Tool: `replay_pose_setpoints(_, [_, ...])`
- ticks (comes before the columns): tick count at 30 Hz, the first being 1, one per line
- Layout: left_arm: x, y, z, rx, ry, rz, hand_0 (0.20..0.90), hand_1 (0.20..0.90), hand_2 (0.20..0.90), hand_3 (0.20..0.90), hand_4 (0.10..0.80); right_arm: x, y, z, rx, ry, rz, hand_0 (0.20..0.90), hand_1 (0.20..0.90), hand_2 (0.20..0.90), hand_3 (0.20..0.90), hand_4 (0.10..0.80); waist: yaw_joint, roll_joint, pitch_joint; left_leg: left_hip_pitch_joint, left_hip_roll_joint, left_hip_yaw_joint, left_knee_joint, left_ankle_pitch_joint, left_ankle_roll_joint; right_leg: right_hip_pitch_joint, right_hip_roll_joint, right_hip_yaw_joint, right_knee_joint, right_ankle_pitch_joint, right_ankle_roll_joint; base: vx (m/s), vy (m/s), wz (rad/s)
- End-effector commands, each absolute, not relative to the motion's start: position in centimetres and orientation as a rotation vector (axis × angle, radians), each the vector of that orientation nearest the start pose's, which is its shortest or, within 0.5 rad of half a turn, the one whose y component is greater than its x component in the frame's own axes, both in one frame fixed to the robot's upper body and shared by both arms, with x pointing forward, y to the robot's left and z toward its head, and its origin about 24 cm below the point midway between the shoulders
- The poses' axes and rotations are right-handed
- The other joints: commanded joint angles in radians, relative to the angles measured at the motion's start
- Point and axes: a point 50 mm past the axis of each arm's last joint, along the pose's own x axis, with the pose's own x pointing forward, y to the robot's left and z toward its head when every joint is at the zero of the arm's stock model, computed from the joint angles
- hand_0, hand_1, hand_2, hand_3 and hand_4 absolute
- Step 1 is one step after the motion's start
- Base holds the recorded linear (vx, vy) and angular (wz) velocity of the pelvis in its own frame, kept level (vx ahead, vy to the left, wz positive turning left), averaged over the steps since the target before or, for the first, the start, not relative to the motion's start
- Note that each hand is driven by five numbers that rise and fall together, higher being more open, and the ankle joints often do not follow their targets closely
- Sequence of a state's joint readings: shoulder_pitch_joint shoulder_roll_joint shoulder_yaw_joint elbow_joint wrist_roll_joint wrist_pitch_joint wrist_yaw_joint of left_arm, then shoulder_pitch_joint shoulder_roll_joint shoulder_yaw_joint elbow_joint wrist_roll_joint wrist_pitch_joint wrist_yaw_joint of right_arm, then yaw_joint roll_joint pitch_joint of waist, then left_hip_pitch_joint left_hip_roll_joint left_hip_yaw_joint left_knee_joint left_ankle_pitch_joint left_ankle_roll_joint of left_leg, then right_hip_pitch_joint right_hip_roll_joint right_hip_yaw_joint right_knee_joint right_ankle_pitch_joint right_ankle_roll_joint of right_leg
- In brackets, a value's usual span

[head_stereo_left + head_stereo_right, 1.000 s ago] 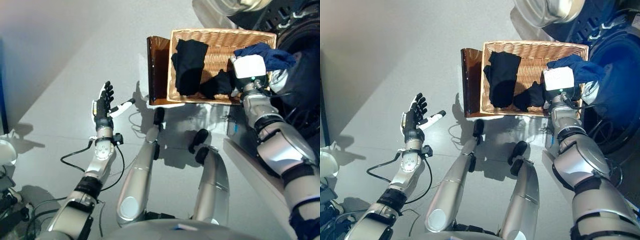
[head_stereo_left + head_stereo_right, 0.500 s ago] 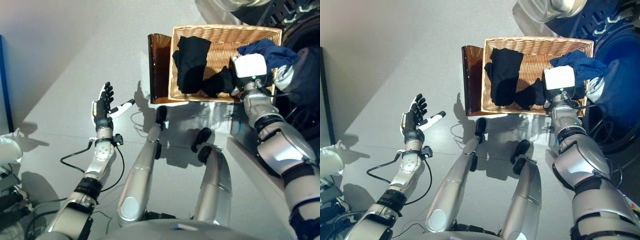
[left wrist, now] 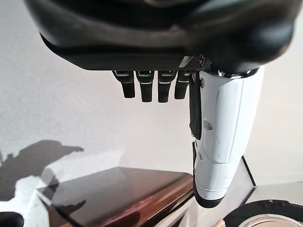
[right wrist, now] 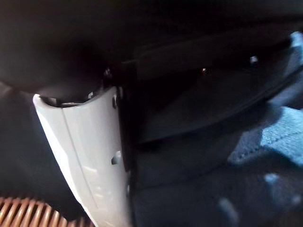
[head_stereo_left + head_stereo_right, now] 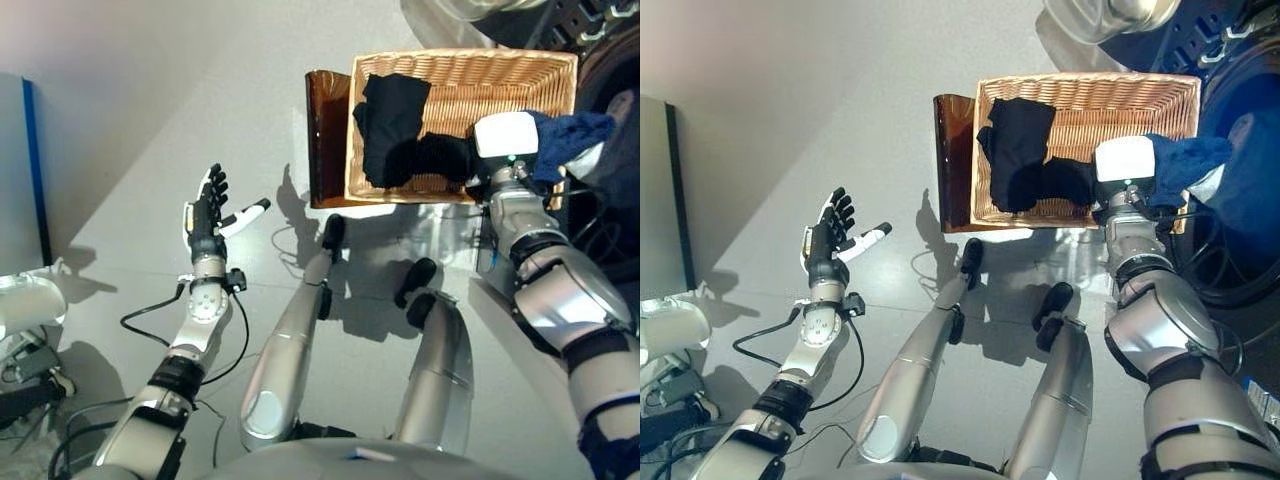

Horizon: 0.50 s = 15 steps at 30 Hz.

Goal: Pick up the clothes and place them into the washing machine

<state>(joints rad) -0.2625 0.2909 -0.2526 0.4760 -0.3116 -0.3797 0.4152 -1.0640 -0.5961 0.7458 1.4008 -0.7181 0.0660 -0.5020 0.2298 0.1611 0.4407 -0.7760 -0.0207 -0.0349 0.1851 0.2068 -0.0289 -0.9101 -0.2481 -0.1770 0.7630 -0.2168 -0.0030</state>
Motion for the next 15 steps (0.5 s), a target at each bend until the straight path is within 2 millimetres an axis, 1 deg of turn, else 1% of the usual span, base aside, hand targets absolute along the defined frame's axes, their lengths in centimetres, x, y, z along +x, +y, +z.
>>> replay_pose_setpoints(1, [29.4, 19.1, 6.0, -0.014, -0.272, 0.285, 0.9, 0.9, 0.9, 0.9, 0.8, 37.8, -31.4, 15.3, -1.913, 0.109, -0.452, 0.2, 0.2, 0.2, 0.2, 0.3, -0.023, 0.072, -0.024, 0.01, 0.004, -0.006, 0.078, -0.105, -0.063, 0.13, 0.016, 0.066, -0.283, 0.165, 0.106, -0.091, 0.063, -0.08])
replay_pose_setpoints(4, [29.2, 19.0, 5.7, -0.01, -0.261, 0.282, 0.9, 0.9, 0.9, 0.9, 0.8, 37.3, -32.4, 15.8, -1.804, 0.124, -0.561, 0.2, 0.2, 0.2, 0.2, 0.3, -0.03, 0.093, -0.032, 0.047, 0.006, 0.012, 0.052, -0.099, -0.057, 0.159, 0.019, 0.083, -0.325, 0.186, 0.112, -0.036, 0.057, -0.08])
replay_pose_setpoints(6, [29.2, 19.0, 5.7, -0.01, -0.261, 0.282, 0.9, 0.9, 0.9, 0.9, 0.8, 37.3, -32.4, 15.8, -1.804, 0.124, -0.561, 0.2, 0.2, 0.2, 0.2, 0.3, -0.03, 0.093, -0.031, 0.048, 0.006, 0.012, 0.052, -0.099, -0.057, 0.159, 0.019, 0.083, -0.326, 0.186, 0.112, -0.003, 0.041, -0.12])
replay_pose_setpoints(7, [28.9, 19.1, 5.4, -0.006, -0.248, 0.291, 0.9, 0.9, 0.9, 0.9, 0.8, 37.0, -33.0, 16.6, -1.657, 0.107, -0.668, 0.2, 0.2, 0.2, 0.2, 0.3, -0.037, 0.113, -0.037, 0.076, 0.004, 0.026, 0.026, -0.094, -0.054, 0.177, 0.02, 0.097, -0.358, 0.2, 0.117, -0.002, 0.064, -0.09])
replay_pose_setpoints(8, [28.9, 19.1, 5.4, -0.006, -0.247, 0.291, 0.9, 0.9, 0.9, 0.9, 0.8, 37.0, -33.1, 16.6, -1.657, 0.107, -0.668, 0.2, 0.2, 0.2, 0.2, 0.3, -0.036, 0.113, -0.037, 0.077, 0.005, 0.027, 0.026, -0.094, -0.054, 0.178, 0.02, 0.098, -0.358, 0.201, 0.117, 0.0, 0.085, -0.21])
replay_pose_setpoints(9, [28.8, 19.1, 5.3, -0.002, -0.244, 0.292, 0.9, 0.9, 0.9, 0.9, 0.8, 36.9, -33.3, 16.9, -1.586, 0.106, -0.71, 0.2, 0.2, 0.2, 0.2, 0.3, -0.037, 0.121, -0.04, 0.084, 0.003, 0.033, 0.02, -0.093, -0.052, 0.184, 0.021, 0.103, -0.369, 0.206, 0.12, 0.016, 0.067, -0.24])
replay_pose_setpoints(10, [28.5, 19.3, 4.8, 0.003, -0.227, 0.301, 0.9, 0.9, 0.9, 0.9, 0.8, 37.1, -33.2, 17.7, -1.444, 0.069, -0.777, 0.2, 0.2, 0.2, 0.2, 0.3, -0.041, 0.132, -0.045, 0.1, 0.004, 0.042, 0.009, -0.093, -0.049, 0.195, 0.02, 0.113, -0.384, 0.213, 0.121, 0.016, 0.067, -0.27])
replay_pose_setpoints(11, [28.5, 19.3, 4.8, 0.003, -0.227, 0.301, 0.9, 0.9, 0.9, 0.9, 0.8, 37.1, -33.2, 17.6, -1.444, 0.069, -0.777, 0.2, 0.2, 0.2, 0.2, 0.3, -0.041, 0.132, -0.045, 0.1, 0.004, 0.043, 0.009, -0.093, -0.049, 0.196, 0.02, 0.113, -0.384, 0.213, 0.121, 0.018, 0.062, -0.24])
replay_pose_setpoints(12, [28.4, 19.3, 4.7, 0.005, -0.226, 0.302, 0.9, 0.9, 0.9, 0.9, 0.8, 36.8, -33.7, 18.1, -1.312, 0.058, -0.844, 0.2, 0.2, 0.2, 0.2, 0.3, -0.044, 0.14, -0.048, 0.108, 0.003, 0.048, 0.004, -0.094, -0.049, 0.203, 0.018, 0.117, -0.396, 0.218, 0.123, 0.019, 0.06, -0.26])
replay_pose_setpoints(13, [28.2, 19.3, 4.4, 0.012, -0.212, 0.308, 0.9, 0.9, 0.9, 0.9, 0.8, 36.7, -33.9, 18.5, -1.104, 0.033, -0.924, 0.2, 0.2, 0.2, 0.2, 0.3, -0.045, 0.155, -0.054, 0.122, 0.001, 0.055, -0.005, -0.095, -0.048, 0.211, 0.014, 0.124, -0.407, 0.223, 0.126, 0.025, 0.078, -0.28])
replay_pose_setpoints(14, [28.0, 19.4, 4.3, 0.022, -0.212, 0.31, 0.9, 0.9, 0.9, 0.9, 0.8, 36.7, -33.9, 18.7, -0.995, 0.023, -0.961, 0.2, 0.2, 0.2, 0.2, 0.3, -0.047, 0.162, -0.057, 0.128, 0.0, 0.062, -0.01, -0.096, -0.048, 0.215, 0.013, 0.126, -0.413, 0.224, 0.126, 0.022, 0.062, -0.2])
replay_pose_setpoints(15, [28.0, 19.4, 4.3, 0.023, -0.212, 0.309, 0.9, 0.9, 0.9, 0.9, 0.8, 36.7, -33.9, 18.6, -0.995, 0.024, -0.961, 0.2, 0.2, 0.2, 0.2, 0.3, -0.047, 0.161, -0.057, 0.129, 0.0, 0.062, -0.011, -0.097, -0.048, 0.215, 0.013, 0.126, -0.413, 0.224, 0.126, 0.016, 0.036, -0.06])
